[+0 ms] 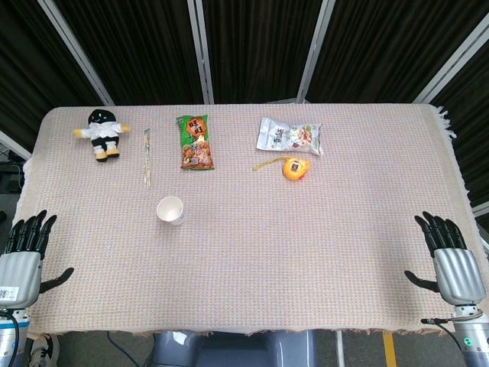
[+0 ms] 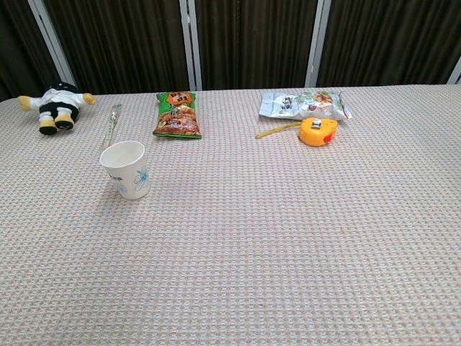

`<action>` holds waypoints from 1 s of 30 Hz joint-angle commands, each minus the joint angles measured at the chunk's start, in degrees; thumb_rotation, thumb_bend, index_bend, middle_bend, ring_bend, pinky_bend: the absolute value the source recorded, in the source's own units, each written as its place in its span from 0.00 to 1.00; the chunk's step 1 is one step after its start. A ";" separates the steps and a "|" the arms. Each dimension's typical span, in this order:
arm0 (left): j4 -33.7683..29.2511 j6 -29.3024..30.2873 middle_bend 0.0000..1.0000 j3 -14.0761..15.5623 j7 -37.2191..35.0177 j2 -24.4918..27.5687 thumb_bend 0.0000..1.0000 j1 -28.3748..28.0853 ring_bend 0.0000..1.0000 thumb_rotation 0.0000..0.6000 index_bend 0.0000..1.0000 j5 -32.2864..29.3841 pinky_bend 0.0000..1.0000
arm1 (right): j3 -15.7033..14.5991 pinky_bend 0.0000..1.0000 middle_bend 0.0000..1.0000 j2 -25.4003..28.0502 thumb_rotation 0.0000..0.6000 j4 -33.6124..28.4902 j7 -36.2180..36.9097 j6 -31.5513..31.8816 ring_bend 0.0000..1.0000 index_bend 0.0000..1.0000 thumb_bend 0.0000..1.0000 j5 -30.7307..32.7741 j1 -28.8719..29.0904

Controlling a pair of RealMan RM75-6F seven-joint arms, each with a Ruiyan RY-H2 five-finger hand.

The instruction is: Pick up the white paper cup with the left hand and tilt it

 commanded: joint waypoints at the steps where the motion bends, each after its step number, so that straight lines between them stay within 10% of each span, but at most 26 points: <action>1: 0.02 0.01 0.00 0.03 0.10 -0.04 0.00 0.02 0.00 1.00 0.00 0.01 0.00 | -0.07 0.00 0.00 -0.02 1.00 0.03 -0.07 -0.14 0.00 0.00 0.00 0.03 0.02; 21: -1.16 -4.08 0.00 -0.40 -0.62 -0.33 0.00 -2.13 0.00 1.00 0.00 -1.30 0.00 | -0.04 0.00 0.00 -0.09 1.00 -0.34 -0.65 -0.40 0.00 0.00 0.00 0.23 0.07; 30: -9.08 -15.52 0.00 -6.39 6.72 0.26 0.00 -10.61 0.00 1.00 0.00 -10.91 0.00 | -0.10 0.00 0.00 0.24 1.00 -0.59 -0.01 -0.10 0.00 0.00 0.00 0.00 -0.11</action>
